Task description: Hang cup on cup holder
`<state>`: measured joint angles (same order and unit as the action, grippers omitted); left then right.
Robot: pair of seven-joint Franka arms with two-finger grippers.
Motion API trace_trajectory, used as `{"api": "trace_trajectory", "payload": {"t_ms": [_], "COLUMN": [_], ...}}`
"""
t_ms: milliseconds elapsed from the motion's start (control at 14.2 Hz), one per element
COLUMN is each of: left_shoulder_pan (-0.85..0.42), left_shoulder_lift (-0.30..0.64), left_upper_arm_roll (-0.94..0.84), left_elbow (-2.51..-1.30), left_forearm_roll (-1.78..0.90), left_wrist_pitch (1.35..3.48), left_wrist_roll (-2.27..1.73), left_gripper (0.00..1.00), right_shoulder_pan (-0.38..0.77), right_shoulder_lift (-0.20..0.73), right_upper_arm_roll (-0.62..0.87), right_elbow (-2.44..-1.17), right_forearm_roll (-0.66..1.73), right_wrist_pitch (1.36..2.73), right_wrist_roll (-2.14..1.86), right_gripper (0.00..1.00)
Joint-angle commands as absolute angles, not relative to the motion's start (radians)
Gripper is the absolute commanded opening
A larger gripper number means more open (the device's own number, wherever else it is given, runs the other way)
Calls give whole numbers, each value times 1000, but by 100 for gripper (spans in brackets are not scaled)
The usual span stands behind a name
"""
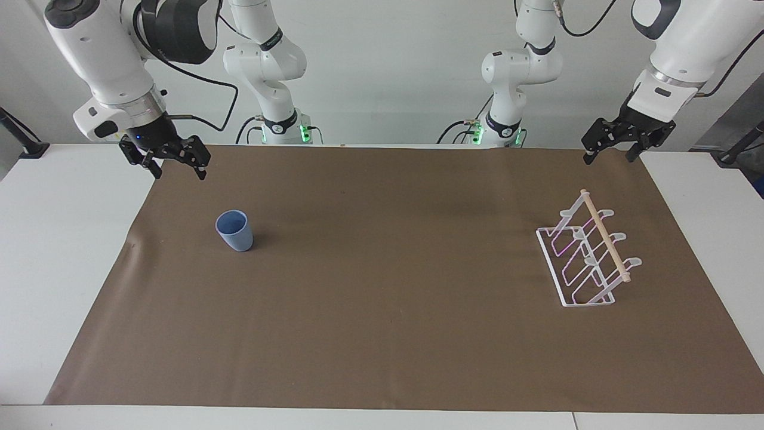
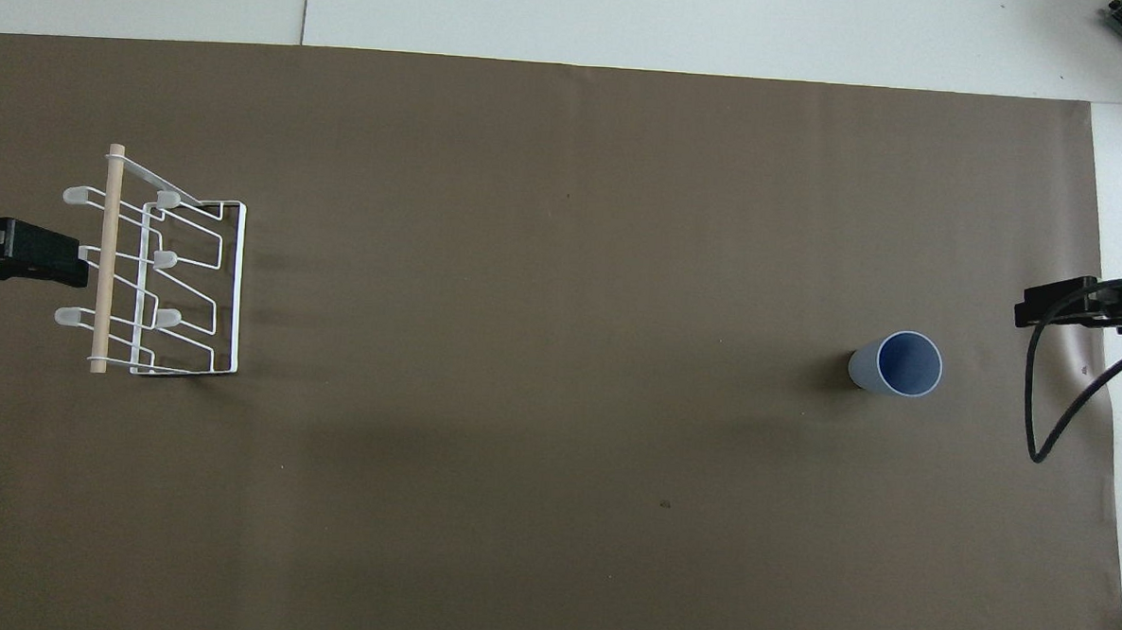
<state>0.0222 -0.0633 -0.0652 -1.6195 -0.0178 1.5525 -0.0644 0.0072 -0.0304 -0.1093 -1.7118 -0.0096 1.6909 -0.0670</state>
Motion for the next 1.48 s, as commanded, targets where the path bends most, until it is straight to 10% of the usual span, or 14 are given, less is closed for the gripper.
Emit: {"api": "trace_trajectory", "payload": {"t_ms": [0, 1412], "left_shoulder_pan": [25, 18], "left_shoulder_lift": [-92, -94], "left_upper_arm_roll": [-71, -71], "left_elbow": [-1652, -1658], "left_forearm_roll": [-14, -15], "left_wrist_pitch": [1552, 1559], "left_wrist_roll": [-77, -80], "left_gripper": [100, 100], "right_shoulder_pan": [11, 18], "right_shoulder_lift": [-40, 35], "right_upper_arm_roll": [-107, -106], "right_elbow": [-1732, -2152], "right_forearm_roll": [12, 14], "right_wrist_pitch": [1750, 2210], "right_wrist_roll": [-75, -57], "right_gripper": [100, 100]}}
